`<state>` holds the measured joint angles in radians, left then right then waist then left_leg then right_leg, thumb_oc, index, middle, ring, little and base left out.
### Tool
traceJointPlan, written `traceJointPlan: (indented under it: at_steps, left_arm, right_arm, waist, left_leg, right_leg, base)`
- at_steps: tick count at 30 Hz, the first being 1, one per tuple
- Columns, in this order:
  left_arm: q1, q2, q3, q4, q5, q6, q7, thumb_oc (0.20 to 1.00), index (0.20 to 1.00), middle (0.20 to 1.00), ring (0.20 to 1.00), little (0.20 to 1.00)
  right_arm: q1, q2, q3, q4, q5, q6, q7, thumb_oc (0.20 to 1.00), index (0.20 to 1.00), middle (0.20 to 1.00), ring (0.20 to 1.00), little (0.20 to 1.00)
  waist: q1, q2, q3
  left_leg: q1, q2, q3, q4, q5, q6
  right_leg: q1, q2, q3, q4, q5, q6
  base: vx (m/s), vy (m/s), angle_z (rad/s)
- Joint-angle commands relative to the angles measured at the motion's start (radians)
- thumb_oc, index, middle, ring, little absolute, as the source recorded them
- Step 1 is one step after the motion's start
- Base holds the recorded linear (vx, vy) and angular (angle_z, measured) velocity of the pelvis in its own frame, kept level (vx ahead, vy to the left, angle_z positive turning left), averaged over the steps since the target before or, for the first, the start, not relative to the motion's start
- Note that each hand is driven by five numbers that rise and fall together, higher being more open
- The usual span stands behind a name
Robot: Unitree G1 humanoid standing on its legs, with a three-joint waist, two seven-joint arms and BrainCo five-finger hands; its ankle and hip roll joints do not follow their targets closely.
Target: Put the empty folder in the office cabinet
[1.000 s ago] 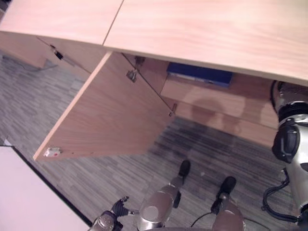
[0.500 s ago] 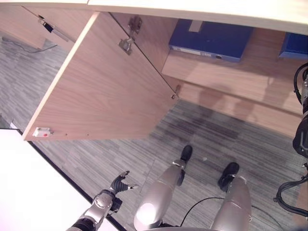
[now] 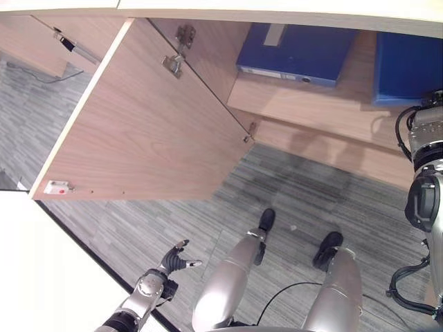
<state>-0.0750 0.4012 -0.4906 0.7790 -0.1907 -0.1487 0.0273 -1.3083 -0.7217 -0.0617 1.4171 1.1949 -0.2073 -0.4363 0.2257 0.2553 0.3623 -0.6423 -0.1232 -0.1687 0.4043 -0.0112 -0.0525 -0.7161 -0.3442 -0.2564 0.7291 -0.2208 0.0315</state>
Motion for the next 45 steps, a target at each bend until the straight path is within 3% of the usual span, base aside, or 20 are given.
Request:
traceJointPlan:
  at_steps: [1,3,4,7,9,10,11,12,13,14,15,19,27,28,36,37,40,41,44,45]
  left_arm:
    - [0.040,0.071,-0.015,0.016,-0.029,0.013,0.010,1.000,1.000,1.000,1.000,1.000]
    - [0.042,0.069,-0.014,0.018,-0.029,0.015,0.011,1.000,1.000,1.000,1.000,1.000]
    - [0.045,0.069,-0.019,0.013,-0.030,0.014,0.012,1.000,1.000,1.000,1.000,1.000]
    - [0.043,0.069,-0.024,0.005,-0.034,0.017,0.021,1.000,1.000,1.000,1.000,1.000]
    - [0.046,0.067,-0.031,-0.003,-0.037,0.017,0.030,1.000,1.000,1.000,1.000,1.000]
    - [0.045,0.065,-0.035,-0.004,-0.036,0.017,0.031,1.000,1.000,1.000,1.000,1.000]
    - [0.046,0.063,-0.038,-0.007,-0.033,0.016,0.037,1.000,1.000,1.000,1.000,1.000]
    - [0.046,0.063,-0.039,-0.007,-0.032,0.016,0.038,1.000,1.000,1.000,1.000,1.000]
    - [0.043,0.059,-0.046,-0.009,-0.033,0.015,0.047,1.000,1.000,1.000,1.000,1.000]
    - [0.042,0.059,-0.046,-0.009,-0.033,0.016,0.048,1.000,1.000,1.000,1.000,1.000]
    - [0.043,0.057,-0.047,-0.009,-0.034,0.014,0.051,1.000,1.000,1.000,1.000,1.000]
    - [0.047,0.055,-0.065,-0.018,-0.033,0.011,0.062,1.000,1.000,1.000,1.000,1.000]
    - [0.054,0.061,-0.079,-0.012,-0.024,0.016,0.064,1.000,1.000,1.000,1.000,1.000]
    - [0.057,0.061,-0.079,-0.013,-0.024,0.015,0.063,1.000,1.000,1.000,1.000,1.000]
    - [0.070,0.067,-0.075,-0.020,-0.029,0.010,0.049,1.000,1.000,1.000,1.000,1.000]
    - [0.075,0.070,-0.075,-0.019,-0.026,0.010,0.047,1.000,1.000,1.000,1.000,1.000]
    - [0.082,0.068,-0.073,-0.019,-0.024,0.009,0.045,1.000,1.000,1.000,1.000,1.000]
    - [0.085,0.069,-0.072,-0.020,-0.023,0.009,0.042,1.000,1.000,1.000,1.000,1.000]
    - [0.091,0.068,-0.067,-0.022,-0.028,0.009,0.037,1.000,1.000,1.000,1.000,1.000]
    - [0.095,0.071,-0.065,-0.022,-0.034,0.007,0.037,1.000,1.000,1.000,1.000,1.000]
  right_arm:
    - [0.004,-0.040,0.006,-0.071,-0.022,-0.037,0.027,0.200,0.200,0.200,0.200,0.200]
    - [0.002,-0.034,0.001,-0.070,-0.023,-0.035,0.024,0.200,0.200,0.200,0.200,0.200]
    - [-0.001,-0.035,-0.004,-0.065,-0.024,-0.037,0.011,0.200,0.200,0.200,0.200,0.200]
    - [-0.001,-0.040,-0.017,-0.043,-0.028,-0.036,-0.024,0.200,0.200,0.200,0.200,0.200]
    - [0.003,-0.032,-0.030,-0.038,-0.019,-0.048,-0.059,0.200,0.200,0.200,0.200,0.200]
    - [0.005,-0.028,-0.034,-0.038,-0.017,-0.053,-0.070,0.200,0.200,0.200,0.200,0.200]
    - [0.012,-0.022,-0.045,-0.034,-0.011,-0.060,-0.089,0.200,0.200,0.200,0.200,0.200]
    - [0.014,-0.021,-0.046,-0.037,-0.013,-0.060,-0.092,0.200,0.200,0.200,0.200,0.200]
    - [0.021,-0.007,-0.068,-0.035,0.006,-0.076,-0.120,0.200,0.200,0.200,0.200,0.200]
    - [0.021,-0.006,-0.068,-0.037,0.005,-0.076,-0.122,0.200,0.200,0.200,0.200,0.200]
    - [0.024,-0.001,-0.073,-0.036,0.009,-0.080,-0.134,0.200,0.200,0.200,0.200,0.200]
    - [0.038,0.026,-0.117,-0.039,0.048,-0.118,-0.192,0.200,0.200,0.200,0.200,0.200]
    - [0.020,0.039,-0.148,-0.064,0.105,-0.166,-0.236,0.200,0.200,0.200,0.200,0.200]
    - [0.022,0.034,-0.148,-0.066,0.105,-0.166,-0.242,0.200,0.200,0.200,0.200,0.200]
    - [0.010,-0.027,-0.121,-0.078,0.071,-0.148,-0.242,0.200,0.200,0.200,0.200,0.200]
    - [0.005,-0.039,-0.116,-0.079,0.069,-0.146,-0.240,0.200,0.200,0.200,0.200,0.200]
    - [-0.008,-0.075,-0.101,-0.080,0.065,-0.144,-0.239,0.200,0.200,0.200,0.200,0.200]
    - [-0.010,-0.086,-0.098,-0.082,0.064,-0.147,-0.239,0.200,0.200,0.200,0.200,0.200]
    - [-0.012,-0.117,-0.085,-0.083,0.041,-0.130,-0.235,0.200,0.200,0.200,0.200,0.200]
    - [-0.015,-0.122,-0.075,-0.082,0.030,-0.125,-0.234,0.200,0.200,0.200,0.200,0.200]
  waist:
    - [0.006,0.006,-0.005]
    - [0.004,0.004,-0.005]
    - [0.004,0.007,0.001]
    - [-0.001,0.004,-0.005]
    - [-0.002,0.008,0.002]
    - [-0.005,0.005,-0.004]
    - [-0.006,0.010,0.002]
    - [-0.007,0.005,-0.005]
    - [-0.010,0.010,0.003]
    - [-0.012,0.007,-0.003]
    - [-0.012,0.010,0.004]
    - [-0.022,0.011,0.004]
    - [-0.031,0.010,-0.006]
    - [-0.030,0.013,-0.001]
    - [-0.034,0.017,-0.015]
    - [-0.033,0.022,-0.011]
    - [-0.036,0.023,-0.023]
    - [-0.036,0.027,-0.018]
    - [-0.039,0.023,-0.028]
    - [-0.038,0.025,-0.021]
  left_leg:
    - [0.068,0.080,0.017,0.052,-0.192,-0.047]
    - [0.074,0.081,0.017,0.048,-0.191,-0.047]
    - [0.070,0.080,0.019,0.040,-0.161,-0.046]
    - [0.084,0.077,0.015,0.036,-0.185,-0.049]
    - [0.076,0.076,0.019,0.027,-0.155,-0.049]
    - [0.085,0.074,0.016,0.028,-0.180,-0.051]
    - [0.078,0.075,0.020,0.020,-0.153,-0.050]
    - [0.088,0.074,0.016,0.021,-0.177,-0.052]
    - [0.079,0.074,0.020,0.014,-0.149,-0.050]
    - [0.087,0.073,0.017,0.015,-0.169,-0.051]
    - [0.080,0.074,0.020,0.013,-0.148,-0.049]
    - [0.086,0.076,0.022,-0.002,-0.145,-0.049]
    - [0.097,0.074,0.020,0.002,-0.168,-0.049]
    - [0.091,0.074,0.023,0.002,-0.149,-0.048]
    - [0.112,0.067,0.026,-0.033,-0.156,-0.052]
    - [0.108,0.068,0.031,-0.041,-0.133,-0.051]
    - [0.128,0.066,0.027,-0.053,-0.148,-0.053]
    - [0.123,0.066,0.029,-0.057,-0.124,-0.052]
    - [0.142,0.066,0.026,-0.067,-0.146,-0.054]
    - [0.138,0.066,0.030,-0.068,-0.127,-0.053]
  right_leg:
    - [0.120,0.013,0.114,0.003,-0.128,0.130]
    - [0.128,0.013,0.113,-0.001,-0.127,0.131]
    - [0.123,0.010,0.105,-0.009,-0.095,0.126]
    - [0.142,0.011,0.110,-0.011,-0.120,0.131]
    - [0.135,0.009,0.099,-0.019,-0.090,0.127]
    - [0.144,0.011,0.108,-0.015,-0.116,0.132]
    - [0.137,0.009,0.099,-0.023,-0.092,0.128]
    - [0.146,0.012,0.108,-0.019,-0.118,0.132]
    - [0.138,0.009,0.099,-0.026,-0.091,0.126]
    - [0.145,0.012,0.108,-0.023,-0.112,0.131]
    - [0.137,0.009,0.100,-0.025,-0.090,0.126]
    - [0.137,0.013,0.102,-0.032,-0.090,0.127]
    - [0.149,0.015,0.119,-0.026,-0.112,0.132]
    - [0.142,0.011,0.111,-0.029,-0.091,0.130]
    - [0.154,0.007,0.121,-0.042,-0.099,0.141]
    - [0.147,0.003,0.112,-0.048,-0.077,0.138]
    - [0.161,0.004,0.124,-0.051,-0.094,0.144]
    - [0.156,0.002,0.117,-0.058,-0.070,0.140]
    - [0.171,0.003,0.128,-0.060,-0.090,0.146]
    - [0.163,0.000,0.119,-0.064,-0.068,0.142]
  base:
    - [0.00,0.000,0.00]
    - [-0.06,0.018,0.00]
    - [0.00,0.000,0.00]
    - [0.00,0.002,0.03]
    - [-0.06,0.020,0.02]
    - [0.00,0.000,0.00]
    - [0.09,-0.016,0.01]
    - [-0.12,0.057,0.01]
    - [0.07,-0.011,0.06]
    - [-0.12,0.057,0.05]
    - [0.00,0.000,0.00]
    - [-0.01,0.010,-0.02]
    - [0.01,0.002,0.00]
    - [-0.09,0.040,-0.01]
    - [0.01,0.008,-0.03]
    - [0.00,0.000,0.00]
    - [0.01,0.014,0.01]
    - [0.00,0.000,0.00]
    - [-0.01,0.009,0.01]
    - [0.00,0.000,0.00]
